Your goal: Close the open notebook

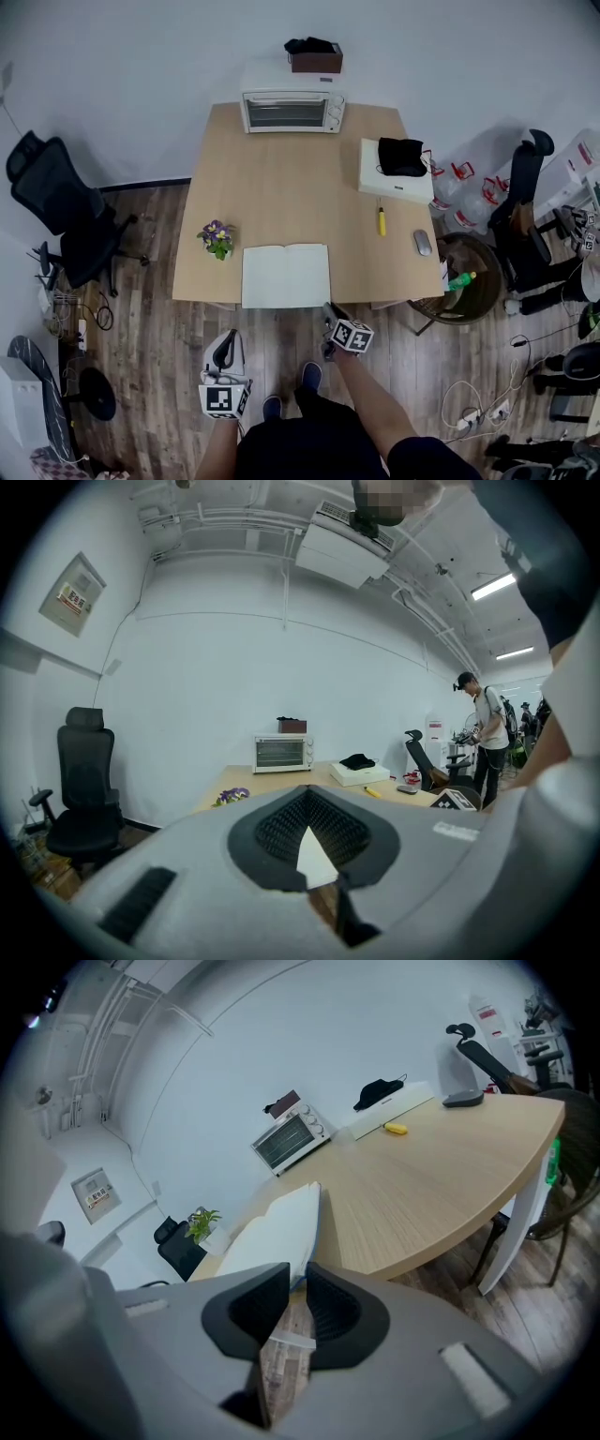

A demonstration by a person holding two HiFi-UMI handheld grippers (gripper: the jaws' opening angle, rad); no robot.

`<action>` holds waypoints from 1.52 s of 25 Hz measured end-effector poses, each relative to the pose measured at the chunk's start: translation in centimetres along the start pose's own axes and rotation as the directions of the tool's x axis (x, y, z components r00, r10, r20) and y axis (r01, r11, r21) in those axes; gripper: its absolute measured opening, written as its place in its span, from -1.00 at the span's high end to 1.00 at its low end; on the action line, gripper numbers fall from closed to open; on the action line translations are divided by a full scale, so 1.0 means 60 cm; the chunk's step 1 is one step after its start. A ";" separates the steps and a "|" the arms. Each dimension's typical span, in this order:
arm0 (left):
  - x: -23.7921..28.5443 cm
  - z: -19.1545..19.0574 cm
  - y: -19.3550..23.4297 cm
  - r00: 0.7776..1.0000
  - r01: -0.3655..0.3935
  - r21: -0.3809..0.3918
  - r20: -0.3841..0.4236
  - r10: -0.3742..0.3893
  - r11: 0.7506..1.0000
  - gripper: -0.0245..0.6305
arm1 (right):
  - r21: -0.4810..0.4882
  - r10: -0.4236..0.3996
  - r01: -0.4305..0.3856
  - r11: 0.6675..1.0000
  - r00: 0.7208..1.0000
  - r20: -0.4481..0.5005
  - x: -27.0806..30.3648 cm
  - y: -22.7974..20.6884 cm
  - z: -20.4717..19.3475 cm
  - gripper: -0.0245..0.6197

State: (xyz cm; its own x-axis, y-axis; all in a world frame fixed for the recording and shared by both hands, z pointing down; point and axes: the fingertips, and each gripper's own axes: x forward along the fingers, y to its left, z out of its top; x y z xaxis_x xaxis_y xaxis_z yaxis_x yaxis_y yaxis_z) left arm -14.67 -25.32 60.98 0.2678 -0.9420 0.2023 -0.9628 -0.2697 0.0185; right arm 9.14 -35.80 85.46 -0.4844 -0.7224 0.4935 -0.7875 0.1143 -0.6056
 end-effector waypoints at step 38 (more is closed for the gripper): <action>-0.087 0.027 0.024 0.997 -0.040 0.018 0.063 0.039 0.999 0.94 | -0.321 0.090 -0.073 0.944 0.995 0.039 -0.033 0.205 0.044 0.79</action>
State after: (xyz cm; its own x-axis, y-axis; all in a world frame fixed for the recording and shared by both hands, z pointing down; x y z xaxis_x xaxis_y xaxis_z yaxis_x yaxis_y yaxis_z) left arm -17.38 -21.12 58.37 0.2317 -0.9626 0.1405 -0.9719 -0.2351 -0.0076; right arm 1.41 -34.74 75.41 -0.5379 -0.7351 0.4127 -0.8308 0.3792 -0.4074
